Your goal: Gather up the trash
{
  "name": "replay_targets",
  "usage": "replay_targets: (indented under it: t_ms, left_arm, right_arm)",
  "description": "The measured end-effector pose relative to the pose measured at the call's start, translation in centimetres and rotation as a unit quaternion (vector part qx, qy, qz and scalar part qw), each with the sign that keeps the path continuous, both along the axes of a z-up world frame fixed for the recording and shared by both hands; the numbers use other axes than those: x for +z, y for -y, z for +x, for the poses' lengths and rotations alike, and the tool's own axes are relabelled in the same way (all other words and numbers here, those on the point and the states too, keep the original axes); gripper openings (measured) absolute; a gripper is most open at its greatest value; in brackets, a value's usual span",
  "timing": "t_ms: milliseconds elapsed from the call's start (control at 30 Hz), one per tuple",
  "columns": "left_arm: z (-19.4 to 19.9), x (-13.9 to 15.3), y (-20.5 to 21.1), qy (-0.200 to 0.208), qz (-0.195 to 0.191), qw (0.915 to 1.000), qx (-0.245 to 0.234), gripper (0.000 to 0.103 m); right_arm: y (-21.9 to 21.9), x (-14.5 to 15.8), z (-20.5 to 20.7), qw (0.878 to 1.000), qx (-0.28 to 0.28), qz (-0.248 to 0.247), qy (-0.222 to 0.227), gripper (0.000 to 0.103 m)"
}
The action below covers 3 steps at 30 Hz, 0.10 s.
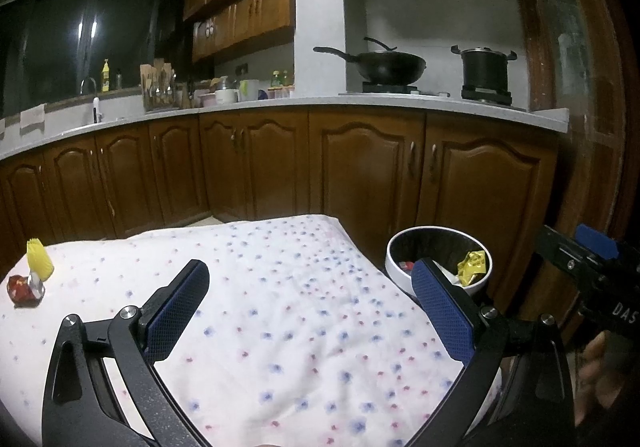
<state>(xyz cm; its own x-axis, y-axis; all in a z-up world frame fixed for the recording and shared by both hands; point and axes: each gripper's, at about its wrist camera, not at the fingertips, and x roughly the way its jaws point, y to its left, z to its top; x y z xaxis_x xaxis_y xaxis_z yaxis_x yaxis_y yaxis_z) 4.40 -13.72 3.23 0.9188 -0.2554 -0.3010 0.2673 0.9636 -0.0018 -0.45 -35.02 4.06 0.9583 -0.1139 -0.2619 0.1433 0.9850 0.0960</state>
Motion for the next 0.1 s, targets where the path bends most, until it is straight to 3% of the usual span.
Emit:
replay_targets:
  t_ms: [100]
  left_arm:
    - [0.43, -0.52, -0.09, -0.006, -0.001, 1.0, -0.002, 0.103]
  right_arm:
    - [-0.34, -0.23, 0.42, 1.0, 0.001, 0.003, -0.007, 0.103]
